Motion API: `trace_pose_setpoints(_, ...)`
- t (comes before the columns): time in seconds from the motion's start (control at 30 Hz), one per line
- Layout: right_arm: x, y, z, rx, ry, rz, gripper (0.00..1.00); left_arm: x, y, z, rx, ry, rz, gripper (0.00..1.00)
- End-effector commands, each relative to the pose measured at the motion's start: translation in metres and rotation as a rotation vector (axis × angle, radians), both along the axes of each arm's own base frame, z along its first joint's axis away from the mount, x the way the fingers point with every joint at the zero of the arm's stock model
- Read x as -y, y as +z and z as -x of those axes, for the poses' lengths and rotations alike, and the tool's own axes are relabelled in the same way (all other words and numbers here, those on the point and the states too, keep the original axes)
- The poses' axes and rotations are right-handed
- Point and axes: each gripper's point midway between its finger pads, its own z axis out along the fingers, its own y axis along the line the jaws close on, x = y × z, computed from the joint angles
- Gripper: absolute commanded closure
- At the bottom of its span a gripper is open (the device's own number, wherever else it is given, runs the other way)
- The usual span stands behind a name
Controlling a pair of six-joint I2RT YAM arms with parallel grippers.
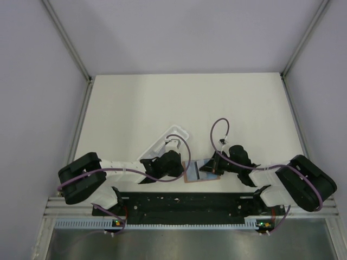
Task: Put the credit cards into the card holder
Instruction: Insert the credit card into the card holder.
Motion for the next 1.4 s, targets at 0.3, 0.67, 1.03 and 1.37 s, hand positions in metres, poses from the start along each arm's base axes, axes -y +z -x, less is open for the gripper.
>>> trace_pose_setpoints(0.3, -0.010, 0.001, -0.003, -0.014, -0.019, -0.127, 1.00, 0.011, 0.010, -0.003, 0.010, -0.004, 0.033, 1.00)
trace_pose_setpoints(0.67, -0.016, -0.002, 0.002, -0.012, -0.040, -0.158, 0.94, 0.010, 0.011, -0.003, 0.013, -0.004, 0.038, 1.00)
trace_pose_setpoints(1.03, -0.019, -0.002, -0.001, 0.043, -0.022, -0.025, 0.78, 0.012, 0.015, -0.004, 0.021, -0.006, 0.049, 1.00)
trace_pose_setpoints(1.37, -0.013, -0.004, -0.002, 0.066, -0.018, 0.100, 0.59, 0.012, 0.015, -0.003, 0.022, -0.011, 0.051, 1.00)
